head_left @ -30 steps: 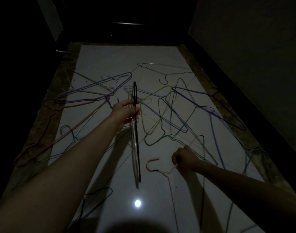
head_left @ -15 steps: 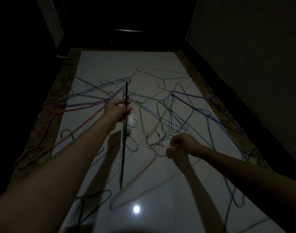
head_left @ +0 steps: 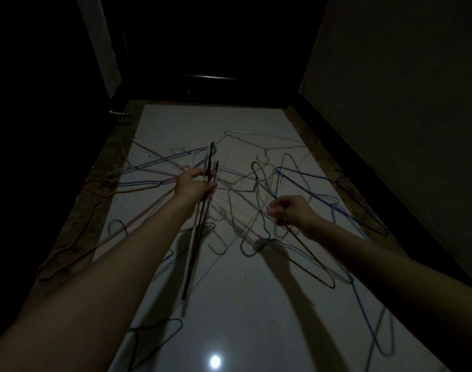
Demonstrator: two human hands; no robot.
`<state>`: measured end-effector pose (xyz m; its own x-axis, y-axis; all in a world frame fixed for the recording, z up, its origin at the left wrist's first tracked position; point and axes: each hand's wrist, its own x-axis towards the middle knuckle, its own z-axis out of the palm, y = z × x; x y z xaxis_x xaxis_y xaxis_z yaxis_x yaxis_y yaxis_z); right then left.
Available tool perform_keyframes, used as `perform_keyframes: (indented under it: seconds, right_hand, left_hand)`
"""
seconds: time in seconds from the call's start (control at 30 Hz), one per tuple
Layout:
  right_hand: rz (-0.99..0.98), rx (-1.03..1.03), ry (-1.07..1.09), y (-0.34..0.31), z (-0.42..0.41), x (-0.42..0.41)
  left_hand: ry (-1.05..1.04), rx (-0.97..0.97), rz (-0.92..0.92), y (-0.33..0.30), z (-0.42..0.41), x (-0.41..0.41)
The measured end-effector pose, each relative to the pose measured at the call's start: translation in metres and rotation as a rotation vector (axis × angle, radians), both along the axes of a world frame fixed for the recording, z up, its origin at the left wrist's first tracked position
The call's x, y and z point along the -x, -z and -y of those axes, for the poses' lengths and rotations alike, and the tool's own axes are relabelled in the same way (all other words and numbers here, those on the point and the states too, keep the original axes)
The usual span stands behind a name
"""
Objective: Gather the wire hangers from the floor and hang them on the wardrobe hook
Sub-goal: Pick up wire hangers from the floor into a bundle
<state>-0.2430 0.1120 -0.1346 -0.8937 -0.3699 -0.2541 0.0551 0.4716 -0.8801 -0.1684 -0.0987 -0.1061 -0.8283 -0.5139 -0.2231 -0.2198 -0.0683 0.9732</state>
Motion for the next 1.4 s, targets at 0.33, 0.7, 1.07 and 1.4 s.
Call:
perform_keyframes:
  seconds: [0.33,0.7,1.07,1.4]
  right_hand:
    - [0.046,0.237,0.097,-0.023,0.038,-0.009]
    - [0.059,0.161,-0.067,-0.012,0.046,-0.015]
    - [0.034,-0.144,-0.035,0.059,-0.009,0.011]
    - [-0.065,-0.497,-0.155,0.122,-0.032,0.022]
  left_hand:
    - [0.084,-0.211,0.02,-0.005,-0.024,0.012]
    - [0.034,-0.305,-0.035,0.005,-0.042,0.019]
    - [0.018,-0.22,-0.035,0.021,-0.034,0.029]
    - [0.06,-0.124,-0.032,0.038,-0.038,0.037]
